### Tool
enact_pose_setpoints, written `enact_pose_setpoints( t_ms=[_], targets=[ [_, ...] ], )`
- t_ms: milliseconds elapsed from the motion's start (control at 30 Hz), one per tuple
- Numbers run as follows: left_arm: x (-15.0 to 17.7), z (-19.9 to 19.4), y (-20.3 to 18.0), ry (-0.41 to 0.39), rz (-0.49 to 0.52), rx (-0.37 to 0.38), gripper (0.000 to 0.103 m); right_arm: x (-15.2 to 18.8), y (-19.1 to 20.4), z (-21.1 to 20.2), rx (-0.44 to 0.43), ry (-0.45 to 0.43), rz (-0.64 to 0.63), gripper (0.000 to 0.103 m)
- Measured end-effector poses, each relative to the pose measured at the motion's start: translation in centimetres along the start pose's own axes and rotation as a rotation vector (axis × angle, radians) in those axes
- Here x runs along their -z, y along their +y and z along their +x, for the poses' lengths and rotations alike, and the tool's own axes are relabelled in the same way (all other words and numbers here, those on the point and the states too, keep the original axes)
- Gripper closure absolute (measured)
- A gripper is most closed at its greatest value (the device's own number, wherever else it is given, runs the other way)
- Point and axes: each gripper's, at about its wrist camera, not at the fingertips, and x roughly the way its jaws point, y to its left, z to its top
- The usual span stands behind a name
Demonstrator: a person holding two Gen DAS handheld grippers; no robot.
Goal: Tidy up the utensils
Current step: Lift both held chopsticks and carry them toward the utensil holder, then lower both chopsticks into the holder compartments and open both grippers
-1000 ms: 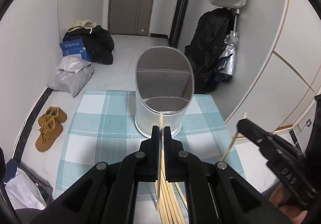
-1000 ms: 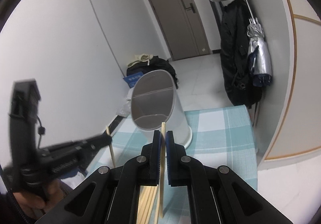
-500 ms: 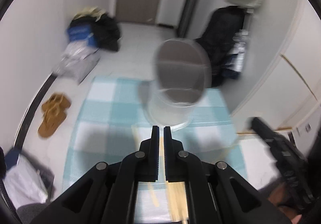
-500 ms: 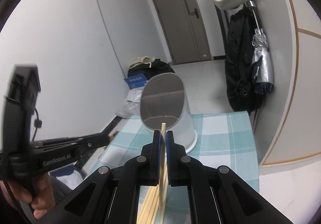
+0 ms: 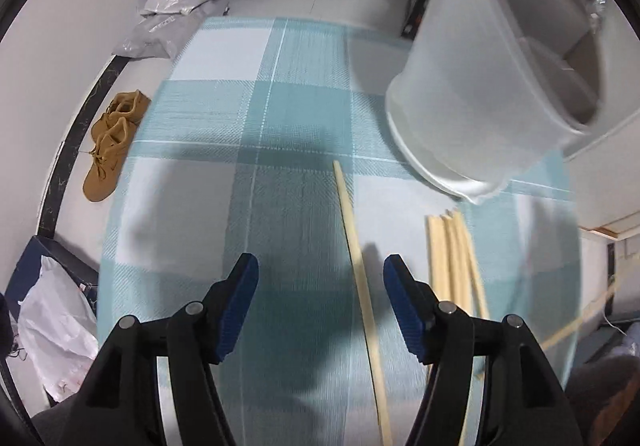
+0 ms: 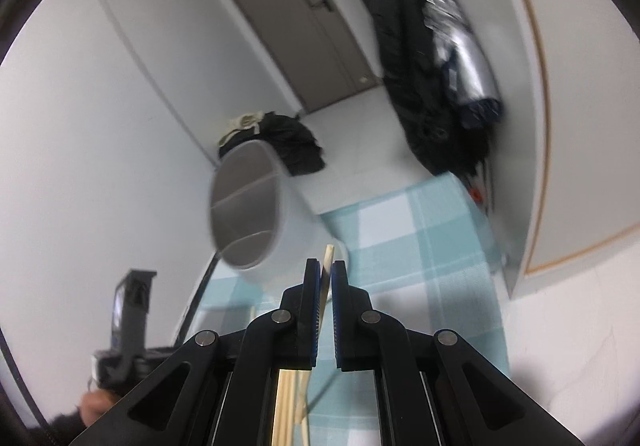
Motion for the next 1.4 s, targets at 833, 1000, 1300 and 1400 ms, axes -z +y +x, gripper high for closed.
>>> enact_pose_setpoints(
  t_ms=[833,1000,1300,1400],
  targets=[
    [2.5,-9.3,-1.8,-0.388,-0.012,0.08,0.102,0.0,1.8,-1.0,-0.05,-0.03,-0.052,0.099],
    [4.1,-13.0,-3.5,-0.542,0.073,0.158,0.102,1.1,4.7,-2.3,-0.055,-0.085,-0.171,0.099],
    [5.5,-15.1,-4.1,-0.578,0.124,0.196,0.102,1.8,8.1,-2.8,-0.052,-0.107,-0.295,0.099],
    [5.7,-15.9,-4.6,-0.581,0.14,0.213,0.102,1.8,9.0,-2.9,-0.08,-0.11,-0.309,0.099]
  ],
)
